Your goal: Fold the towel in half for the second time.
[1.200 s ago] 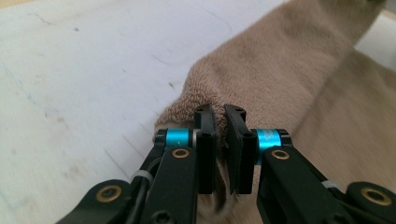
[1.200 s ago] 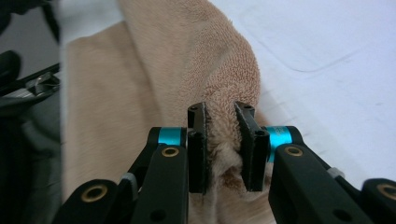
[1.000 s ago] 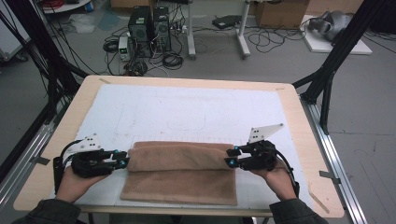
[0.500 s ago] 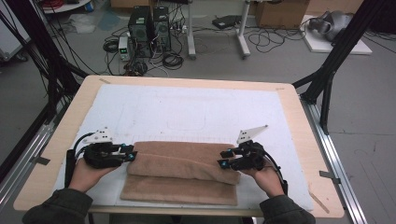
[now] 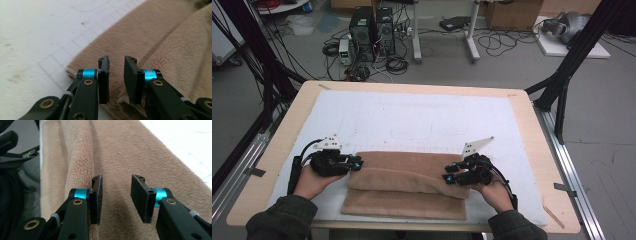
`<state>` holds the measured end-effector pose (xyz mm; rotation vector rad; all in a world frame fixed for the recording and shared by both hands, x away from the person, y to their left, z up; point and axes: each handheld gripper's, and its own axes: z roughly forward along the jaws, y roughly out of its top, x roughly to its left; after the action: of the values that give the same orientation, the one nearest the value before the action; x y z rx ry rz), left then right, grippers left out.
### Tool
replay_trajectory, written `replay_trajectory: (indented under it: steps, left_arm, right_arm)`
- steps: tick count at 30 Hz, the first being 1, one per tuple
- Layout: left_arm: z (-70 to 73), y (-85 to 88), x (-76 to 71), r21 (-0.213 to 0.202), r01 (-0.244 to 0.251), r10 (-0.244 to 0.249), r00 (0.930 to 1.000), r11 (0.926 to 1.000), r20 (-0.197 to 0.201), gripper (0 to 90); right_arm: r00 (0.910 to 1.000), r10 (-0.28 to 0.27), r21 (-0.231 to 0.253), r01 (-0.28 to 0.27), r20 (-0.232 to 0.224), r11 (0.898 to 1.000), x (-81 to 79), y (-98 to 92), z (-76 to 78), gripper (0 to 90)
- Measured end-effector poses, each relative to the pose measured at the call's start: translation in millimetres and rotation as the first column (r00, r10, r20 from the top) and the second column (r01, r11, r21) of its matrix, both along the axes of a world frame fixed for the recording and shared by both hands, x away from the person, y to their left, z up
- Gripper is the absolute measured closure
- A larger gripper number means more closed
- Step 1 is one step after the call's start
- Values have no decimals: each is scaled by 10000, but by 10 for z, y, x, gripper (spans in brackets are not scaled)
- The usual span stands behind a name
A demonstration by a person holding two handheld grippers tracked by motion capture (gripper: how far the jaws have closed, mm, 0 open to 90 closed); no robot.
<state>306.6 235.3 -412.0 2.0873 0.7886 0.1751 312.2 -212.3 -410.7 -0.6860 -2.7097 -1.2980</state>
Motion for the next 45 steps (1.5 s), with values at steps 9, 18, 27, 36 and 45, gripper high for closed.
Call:
replay_trajectory:
  steps: [9,18,27,36,45]
  left_arm:
    - [108,140,-235,-63,104,-102,9997,9999,227,709]
    - [-79,-15,-509,456,843,-843,9964,9954,-16,633]
    - [-128,-44,-620,940,829,-869,9954,9921,397,561]
    - [-151,-32,-778,737,1549,-1564,9876,9852,148,575]
    - [-175,-22,-788,881,1450,-1514,9858,9855,721,847]
  right_arm:
    - [9995,180,-13,-180,269,9998,-134,-13,77,629]
    - [9988,388,-255,-380,301,9990,-417,-84,-20,618]
    - [9979,416,-655,-383,498,9971,-599,-73,-195,619]
    - [9962,397,-948,-322,782,9950,-593,-128,-168,617]
    - [9944,673,-1451,-549,816,9879,-580,-21,-146,847]
